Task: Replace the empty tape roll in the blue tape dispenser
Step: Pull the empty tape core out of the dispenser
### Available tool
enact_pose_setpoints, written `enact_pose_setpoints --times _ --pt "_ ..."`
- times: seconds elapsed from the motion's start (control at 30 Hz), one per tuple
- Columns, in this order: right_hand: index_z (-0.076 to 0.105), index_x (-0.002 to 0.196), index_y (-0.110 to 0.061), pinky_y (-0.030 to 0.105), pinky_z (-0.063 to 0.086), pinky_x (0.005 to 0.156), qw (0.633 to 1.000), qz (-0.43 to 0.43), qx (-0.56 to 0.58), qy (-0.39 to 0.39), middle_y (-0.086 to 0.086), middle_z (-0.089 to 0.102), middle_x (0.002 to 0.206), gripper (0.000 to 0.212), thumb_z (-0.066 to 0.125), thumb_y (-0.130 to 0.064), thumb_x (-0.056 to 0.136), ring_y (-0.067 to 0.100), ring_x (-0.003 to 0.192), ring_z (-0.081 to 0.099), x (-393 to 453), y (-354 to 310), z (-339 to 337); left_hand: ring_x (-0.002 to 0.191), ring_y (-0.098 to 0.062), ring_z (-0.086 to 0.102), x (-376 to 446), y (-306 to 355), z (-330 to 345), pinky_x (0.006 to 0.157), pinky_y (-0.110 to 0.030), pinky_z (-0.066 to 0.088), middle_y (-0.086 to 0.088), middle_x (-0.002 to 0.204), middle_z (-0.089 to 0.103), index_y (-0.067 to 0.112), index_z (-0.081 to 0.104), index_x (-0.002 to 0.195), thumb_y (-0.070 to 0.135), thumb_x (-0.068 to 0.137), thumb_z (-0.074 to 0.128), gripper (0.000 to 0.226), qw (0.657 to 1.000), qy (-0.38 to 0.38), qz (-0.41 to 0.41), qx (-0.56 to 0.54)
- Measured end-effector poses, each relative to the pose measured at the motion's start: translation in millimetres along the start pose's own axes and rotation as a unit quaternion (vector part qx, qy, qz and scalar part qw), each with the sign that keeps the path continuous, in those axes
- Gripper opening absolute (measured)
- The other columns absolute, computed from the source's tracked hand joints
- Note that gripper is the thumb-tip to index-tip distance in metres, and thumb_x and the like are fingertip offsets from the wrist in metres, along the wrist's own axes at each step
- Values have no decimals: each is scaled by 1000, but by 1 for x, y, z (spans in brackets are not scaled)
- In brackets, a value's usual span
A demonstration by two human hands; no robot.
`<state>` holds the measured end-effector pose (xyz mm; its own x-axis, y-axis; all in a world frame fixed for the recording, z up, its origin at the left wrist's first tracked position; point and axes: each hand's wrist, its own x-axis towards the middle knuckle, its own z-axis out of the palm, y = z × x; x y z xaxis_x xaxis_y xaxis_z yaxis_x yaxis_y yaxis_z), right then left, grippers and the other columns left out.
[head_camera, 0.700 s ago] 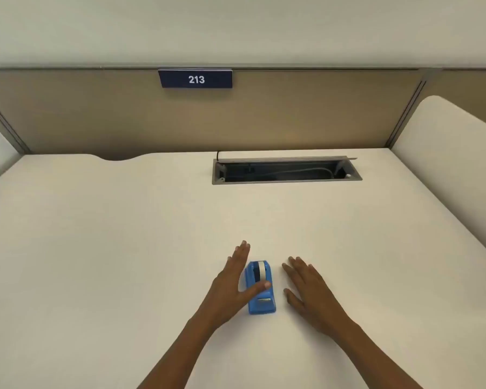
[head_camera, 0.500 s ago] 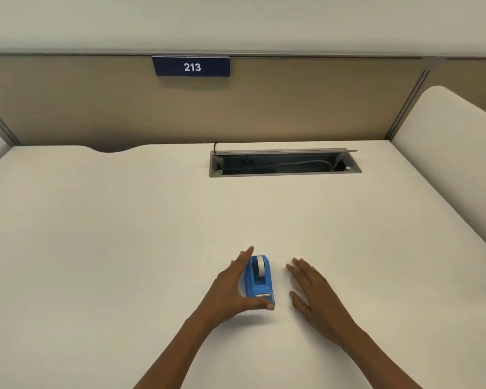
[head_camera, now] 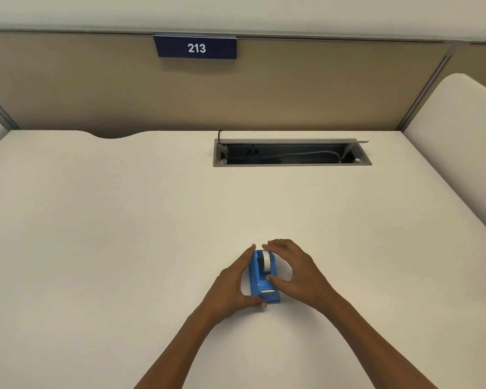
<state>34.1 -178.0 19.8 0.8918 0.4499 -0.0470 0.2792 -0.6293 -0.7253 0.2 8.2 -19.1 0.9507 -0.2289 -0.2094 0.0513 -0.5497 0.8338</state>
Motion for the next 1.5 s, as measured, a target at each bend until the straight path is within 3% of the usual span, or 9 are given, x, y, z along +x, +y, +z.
enact_pose_setpoints --times 0.17,0.47,0.6,0.7,0.77,0.9,1.13,1.3,1.5 --pt "59 120 -19 31 51 96 998 7 54 18 -1 58 121 43 70 -12 79 13 113 55 5 -3 0 109 37 21 -1 -2 0 83 11 21 50 125 20 66 11 123 42 55 83 102 1000 7 -3 -13" --pt "63 111 -34 5 45 86 981 40 179 65 -16 65 111 44 76 -13 74 -8 103 57 13 -17 -13 108 39 18 -2 1 -3 84 10 23 50 125 18 63 9 125 44 54 83 105 1000 -9 6 -29" --pt "62 114 -30 11 51 86 973 42 217 67 -11 68 104 46 76 -12 75 1 97 64 8 -21 -16 104 41 14 -6 11 -11 91 0 21 52 123 13 57 11 132 48 56 82 105 999 -2 6 -32" --pt "65 111 -26 12 53 78 965 63 245 70 -5 70 103 40 76 -12 75 3 92 66 3 -23 -18 117 29 26 -12 23 -20 95 2 24 41 133 30 54 30 130 35 67 79 82 995 69 40 -63" --pt "66 111 -25 12 53 74 960 74 263 66 -4 69 104 38 75 -12 77 4 91 67 0 -24 -19 121 14 41 -15 34 -24 97 -6 35 27 134 47 43 47 126 24 75 74 61 984 124 63 -116" --pt "68 113 -20 13 52 72 946 77 309 56 4 70 103 35 73 -13 79 10 88 69 -6 -30 -18 100 -1 64 -20 56 -23 76 -6 46 18 105 71 34 67 106 16 78 72 34 959 148 50 -237" --pt "70 107 -12 14 53 65 926 99 361 58 12 74 101 25 69 -14 82 20 88 72 -12 -36 -18 88 -16 71 -22 64 -23 72 -17 54 6 94 76 30 73 95 35 61 78 35 927 112 -12 -357" --pt "69 110 -12 33 55 89 929 96 354 48 12 73 106 29 70 -12 81 25 99 68 -17 -35 -13 91 -10 70 -23 60 -21 83 -26 52 8 91 76 32 74 91 42 54 78 38 920 109 -38 -374" --pt "71 106 -18 18 54 76 918 95 380 60 7 74 102 27 71 -12 80 17 95 69 -18 -33 -9 86 -10 71 -21 62 -18 87 -31 50 8 86 77 31 76 85 36 59 78 27 921 123 -60 -364"
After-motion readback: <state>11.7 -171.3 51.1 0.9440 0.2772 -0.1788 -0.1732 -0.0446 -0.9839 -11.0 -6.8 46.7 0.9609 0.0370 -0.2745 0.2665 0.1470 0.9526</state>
